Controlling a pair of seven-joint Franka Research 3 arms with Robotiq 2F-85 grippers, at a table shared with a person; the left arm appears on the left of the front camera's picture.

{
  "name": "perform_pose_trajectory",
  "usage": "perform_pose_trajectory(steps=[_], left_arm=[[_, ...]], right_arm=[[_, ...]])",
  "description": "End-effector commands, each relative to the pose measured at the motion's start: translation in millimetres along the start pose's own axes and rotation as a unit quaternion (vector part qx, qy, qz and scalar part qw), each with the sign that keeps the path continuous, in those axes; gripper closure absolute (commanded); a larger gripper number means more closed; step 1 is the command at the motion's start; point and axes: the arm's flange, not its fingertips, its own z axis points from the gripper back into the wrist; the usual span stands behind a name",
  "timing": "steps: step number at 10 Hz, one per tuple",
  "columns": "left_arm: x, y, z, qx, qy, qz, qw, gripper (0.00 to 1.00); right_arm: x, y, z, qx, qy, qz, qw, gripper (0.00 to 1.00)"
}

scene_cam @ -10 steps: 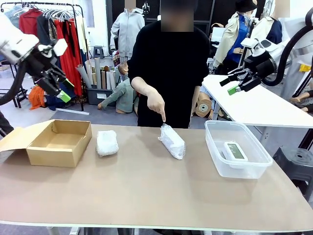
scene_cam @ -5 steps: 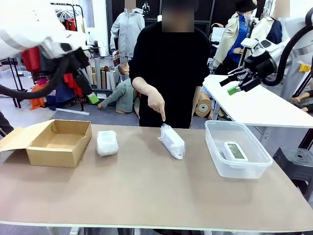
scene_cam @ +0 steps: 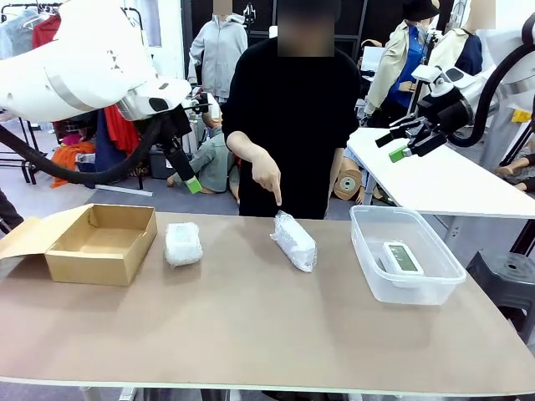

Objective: Separate and place wrapped and unwrapped clocks.
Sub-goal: Pick up the Digital clock indicated by the person.

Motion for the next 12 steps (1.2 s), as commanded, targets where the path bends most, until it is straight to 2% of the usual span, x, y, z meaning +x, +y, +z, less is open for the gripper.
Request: perform_pose_trajectory(steps=[1,6,7,10,12], left_arm=[[-5,3,12,0.011,-0.003,0.01,1.0,0.0],[-4,4,9,0.008,-0.004,0.006,1.0,0.0],[-1,7,11,0.04,0.012,0.065,0.997,0.0],[22,1,-4,0.047,0.046,0.156,0.985,0.0],[42,-8,-9,0.078,0.065,0.236,0.966,0.0]], right_arm=[[1,0,-1,0.0,-0.005,0.0,1.0,0.0],[1,0,-1,0.0,-0.005,0.0,1.0,0.0],[1,0,-1,0.0,-0.005,0.0,1.0,0.0],[1,0,-1,0.0,-0.005,0.0,1.0,0.0],[1,0,-1,0.0,-0.005,0.0,1.0,0.0]])
